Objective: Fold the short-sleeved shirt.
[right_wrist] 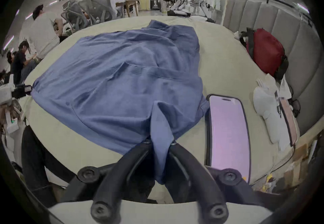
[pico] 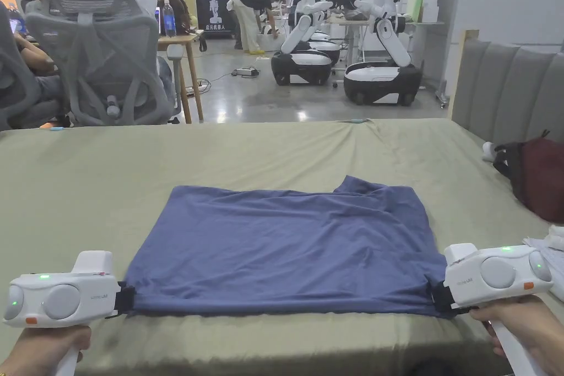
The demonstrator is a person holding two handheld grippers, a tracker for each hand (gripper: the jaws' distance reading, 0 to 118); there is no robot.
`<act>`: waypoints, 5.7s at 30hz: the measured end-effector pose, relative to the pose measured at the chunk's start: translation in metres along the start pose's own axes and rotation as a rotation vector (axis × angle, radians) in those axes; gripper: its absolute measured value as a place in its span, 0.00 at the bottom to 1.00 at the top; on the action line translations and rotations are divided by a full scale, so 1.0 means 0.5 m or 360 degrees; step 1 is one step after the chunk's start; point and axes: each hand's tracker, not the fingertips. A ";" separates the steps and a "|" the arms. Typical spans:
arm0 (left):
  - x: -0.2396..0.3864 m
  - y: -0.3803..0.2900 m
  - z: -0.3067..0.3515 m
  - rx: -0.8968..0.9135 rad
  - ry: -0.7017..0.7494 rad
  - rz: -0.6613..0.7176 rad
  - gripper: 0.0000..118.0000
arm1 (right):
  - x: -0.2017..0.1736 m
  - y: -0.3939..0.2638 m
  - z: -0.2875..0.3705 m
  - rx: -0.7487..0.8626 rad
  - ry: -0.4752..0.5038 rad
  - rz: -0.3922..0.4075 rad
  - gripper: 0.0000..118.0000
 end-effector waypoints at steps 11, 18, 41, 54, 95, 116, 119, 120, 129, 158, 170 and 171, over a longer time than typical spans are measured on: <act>-0.021 0.198 0.003 0.0225 -0.0041 -0.0009 0.05 | 0.017 0.183 0.077 0.0280 0.0062 -0.0087 0.07; -0.021 0.329 -0.166 0.0219 -0.0004 -0.0016 0.05 | 0.034 0.311 -0.055 0.0239 0.0030 -0.0148 0.07; -0.005 0.279 -0.225 0.0110 0.0019 0.0090 0.94 | 0.068 0.281 -0.067 0.0409 -0.0088 -0.0281 0.92; -0.011 0.232 -0.196 0.0094 -0.0017 0.0046 0.96 | 0.031 0.212 -0.027 0.0388 -0.0104 -0.0296 0.00; -0.016 0.194 -0.117 -0.0052 -0.0090 0.0068 0.05 | 0.031 0.191 -0.059 0.0165 -0.0045 -0.0232 0.10; -0.007 0.053 -0.076 -0.0165 -0.0074 0.0072 0.68 | -0.003 0.062 -0.043 0.0077 -0.0114 -0.0109 0.89; -0.009 0.074 -0.048 -0.0025 -0.0066 0.0086 0.96 | 0.005 0.076 0.010 0.0240 -0.0021 -0.0167 0.92; -0.011 0.087 -0.043 0.0007 -0.0050 0.0073 0.88 | 0.006 0.085 0.022 0.0237 -0.0043 -0.0163 0.91; -0.002 0.140 -0.047 0.0078 -0.0056 0.0107 0.00 | -0.002 0.140 0.048 0.0387 -0.0122 -0.0161 0.00; -0.022 0.382 -0.503 -0.0154 0.0164 -0.0010 0.01 | 0.031 0.396 -0.193 0.0282 -0.0068 -0.0069 0.00; -0.025 0.387 -0.479 -0.0123 0.0095 -0.0022 0.01 | 0.094 0.510 -0.360 0.0142 -0.0158 -0.0074 0.73; -0.025 0.387 -0.478 -0.0106 0.0103 -0.0024 0.01 | 0.092 0.501 -0.361 0.0157 -0.0155 -0.0117 0.73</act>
